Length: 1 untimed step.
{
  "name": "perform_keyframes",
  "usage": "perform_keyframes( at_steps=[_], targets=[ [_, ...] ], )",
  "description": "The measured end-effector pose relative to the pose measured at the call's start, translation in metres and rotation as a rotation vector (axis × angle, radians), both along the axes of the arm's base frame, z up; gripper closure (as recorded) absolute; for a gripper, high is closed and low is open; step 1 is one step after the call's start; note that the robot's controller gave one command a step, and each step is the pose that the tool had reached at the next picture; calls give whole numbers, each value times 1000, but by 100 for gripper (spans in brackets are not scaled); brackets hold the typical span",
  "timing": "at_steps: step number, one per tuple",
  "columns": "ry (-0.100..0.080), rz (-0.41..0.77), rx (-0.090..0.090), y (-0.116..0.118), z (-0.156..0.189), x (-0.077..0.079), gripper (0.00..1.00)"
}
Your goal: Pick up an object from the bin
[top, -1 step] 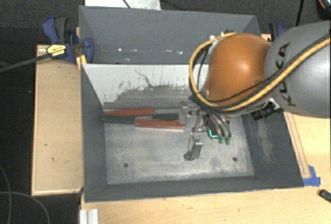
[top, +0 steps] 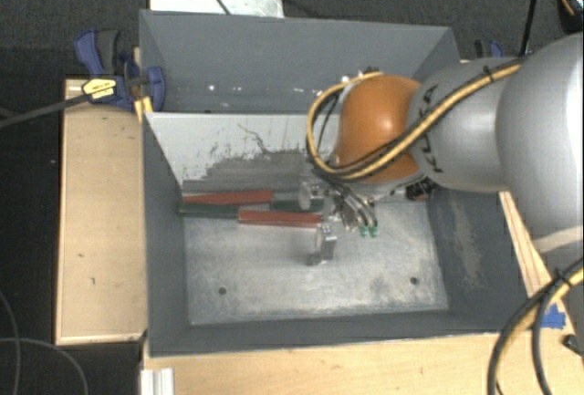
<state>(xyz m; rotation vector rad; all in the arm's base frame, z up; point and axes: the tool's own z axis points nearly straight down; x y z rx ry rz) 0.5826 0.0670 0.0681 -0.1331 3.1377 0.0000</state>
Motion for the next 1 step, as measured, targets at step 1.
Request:
perform_keyframes(
  at_steps=[1],
  targets=[
    [-7,-4,3,2,7,2,100]
  ],
)
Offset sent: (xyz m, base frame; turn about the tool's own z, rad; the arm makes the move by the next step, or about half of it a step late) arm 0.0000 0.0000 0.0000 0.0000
